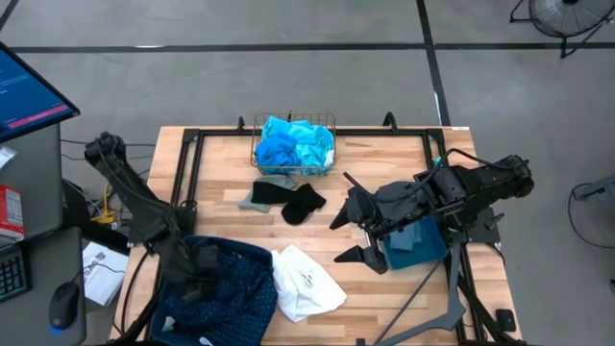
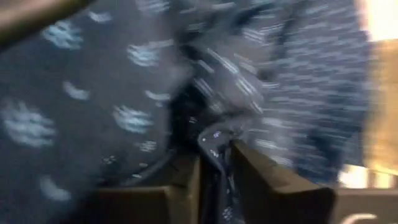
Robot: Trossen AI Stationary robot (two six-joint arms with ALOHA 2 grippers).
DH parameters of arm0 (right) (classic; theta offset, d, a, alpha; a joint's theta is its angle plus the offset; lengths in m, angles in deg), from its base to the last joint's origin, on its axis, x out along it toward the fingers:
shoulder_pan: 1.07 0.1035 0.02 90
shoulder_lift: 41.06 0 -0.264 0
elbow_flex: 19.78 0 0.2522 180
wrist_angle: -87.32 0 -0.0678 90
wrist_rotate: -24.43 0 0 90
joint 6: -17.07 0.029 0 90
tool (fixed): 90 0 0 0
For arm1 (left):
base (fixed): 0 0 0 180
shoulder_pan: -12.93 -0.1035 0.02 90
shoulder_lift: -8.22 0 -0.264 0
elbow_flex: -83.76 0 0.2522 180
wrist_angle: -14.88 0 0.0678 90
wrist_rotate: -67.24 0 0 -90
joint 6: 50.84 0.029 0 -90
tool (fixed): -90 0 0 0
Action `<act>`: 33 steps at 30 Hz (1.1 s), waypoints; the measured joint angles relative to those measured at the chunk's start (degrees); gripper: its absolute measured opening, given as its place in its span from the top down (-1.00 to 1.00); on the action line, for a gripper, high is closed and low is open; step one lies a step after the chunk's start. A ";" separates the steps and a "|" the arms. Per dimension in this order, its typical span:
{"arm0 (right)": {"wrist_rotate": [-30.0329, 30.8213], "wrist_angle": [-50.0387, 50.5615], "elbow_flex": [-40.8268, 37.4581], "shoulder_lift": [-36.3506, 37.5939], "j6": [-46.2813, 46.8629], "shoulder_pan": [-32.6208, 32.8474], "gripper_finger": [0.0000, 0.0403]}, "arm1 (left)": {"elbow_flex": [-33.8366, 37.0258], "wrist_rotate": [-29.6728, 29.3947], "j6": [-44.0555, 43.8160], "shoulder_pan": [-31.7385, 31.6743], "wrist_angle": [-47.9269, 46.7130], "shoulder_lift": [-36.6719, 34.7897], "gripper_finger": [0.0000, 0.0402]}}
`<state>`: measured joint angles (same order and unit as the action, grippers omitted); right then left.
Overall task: Pick & Place Cloths
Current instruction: Put the blue patterned shirt into the blue laundry organizer
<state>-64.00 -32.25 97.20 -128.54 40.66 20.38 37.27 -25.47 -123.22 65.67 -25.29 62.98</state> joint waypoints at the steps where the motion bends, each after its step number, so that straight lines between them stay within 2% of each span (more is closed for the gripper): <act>1: 0.00 -0.02 0.00 0.00 -0.18 0.00 -0.88 | 0.00 -0.06 0.00 0.13 0.48 -2.21 0.60; 5: 0.00 -0.19 0.00 0.00 -0.19 0.00 -0.88 | -0.04 1.08 -0.01 0.60 1.63 -8.97 0.37; 8: 0.00 -0.63 0.00 0.00 -0.17 0.00 -0.88 | -0.04 1.51 0.45 0.45 5.82 -12.79 0.22; 14: 0.00 -1.84 0.00 0.00 -0.15 0.00 -0.88 | -0.19 -5.00 10.12 0.45 21.03 -14.50 0.15; 19: 0.00 -2.50 0.00 0.00 -0.13 0.00 -0.88 | -0.26 -13.74 21.95 -0.14 22.56 -10.45 0.20; 22: 0.00 -2.54 0.00 0.00 -0.11 -0.04 -0.88 | -0.26 -17.04 29.53 -3.10 22.31 -6.37 0.20; 25: 0.00 -2.56 0.00 0.00 0.09 -0.24 -0.88 | -0.26 -17.34 35.61 -7.55 22.49 -1.92 0.17; 27: 0.00 -2.58 0.00 0.00 0.92 -0.26 -0.88 | -0.26 -15.51 39.10 -10.06 22.43 0.95 0.12; 33: 0.01 -2.60 0.00 0.00 5.62 -0.24 -0.88 | -0.26 -11.89 47.98 -12.95 23.13 8.35 -0.05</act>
<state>-64.00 -34.85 97.20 -128.54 46.28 20.14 37.01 -37.36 -75.24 52.72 -2.16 71.33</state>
